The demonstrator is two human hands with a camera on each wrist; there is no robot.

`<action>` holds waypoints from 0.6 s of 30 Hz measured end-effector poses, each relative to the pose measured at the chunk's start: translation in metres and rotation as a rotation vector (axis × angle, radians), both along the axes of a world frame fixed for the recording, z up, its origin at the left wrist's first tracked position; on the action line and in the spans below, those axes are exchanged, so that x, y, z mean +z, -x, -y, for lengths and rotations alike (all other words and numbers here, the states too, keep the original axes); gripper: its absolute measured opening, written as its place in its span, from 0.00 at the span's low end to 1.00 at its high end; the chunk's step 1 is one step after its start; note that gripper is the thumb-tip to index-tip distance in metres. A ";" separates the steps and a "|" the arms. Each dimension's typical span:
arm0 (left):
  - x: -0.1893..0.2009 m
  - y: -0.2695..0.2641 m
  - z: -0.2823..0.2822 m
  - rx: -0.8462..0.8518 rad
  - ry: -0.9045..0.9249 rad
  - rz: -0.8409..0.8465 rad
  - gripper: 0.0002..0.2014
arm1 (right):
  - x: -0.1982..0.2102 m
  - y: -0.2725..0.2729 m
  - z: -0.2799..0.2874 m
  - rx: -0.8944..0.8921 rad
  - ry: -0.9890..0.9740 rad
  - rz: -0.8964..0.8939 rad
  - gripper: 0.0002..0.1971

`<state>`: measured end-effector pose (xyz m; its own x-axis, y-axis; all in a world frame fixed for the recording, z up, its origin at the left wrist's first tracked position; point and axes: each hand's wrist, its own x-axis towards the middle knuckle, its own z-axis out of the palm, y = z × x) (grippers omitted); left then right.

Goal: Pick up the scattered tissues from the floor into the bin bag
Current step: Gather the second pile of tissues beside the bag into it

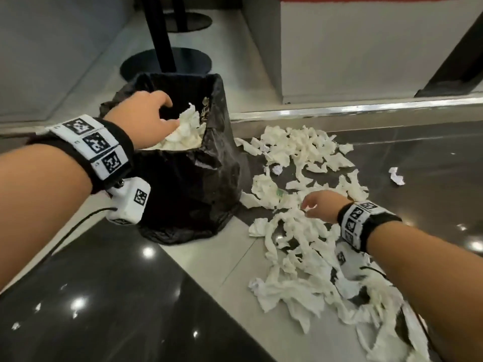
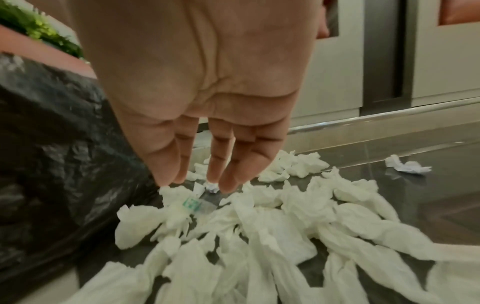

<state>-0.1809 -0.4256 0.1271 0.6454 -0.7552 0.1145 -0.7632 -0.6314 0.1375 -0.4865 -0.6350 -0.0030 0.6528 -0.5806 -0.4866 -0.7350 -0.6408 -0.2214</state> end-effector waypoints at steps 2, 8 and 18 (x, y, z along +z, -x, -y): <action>-0.003 0.033 -0.005 -0.092 -0.151 0.048 0.20 | -0.017 -0.005 0.006 0.020 -0.038 0.049 0.13; -0.004 0.106 0.005 -0.114 -0.531 0.061 0.17 | -0.033 0.007 0.000 0.066 -0.166 0.138 0.12; -0.130 0.210 0.058 -0.580 -0.647 -0.194 0.25 | -0.028 0.043 -0.006 0.120 -0.090 0.091 0.13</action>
<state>-0.3913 -0.4831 -0.0028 0.1050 -0.8482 -0.5191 -0.9872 -0.1517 0.0481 -0.5295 -0.6288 -0.0311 0.7584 -0.4527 -0.4690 -0.6289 -0.6973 -0.3439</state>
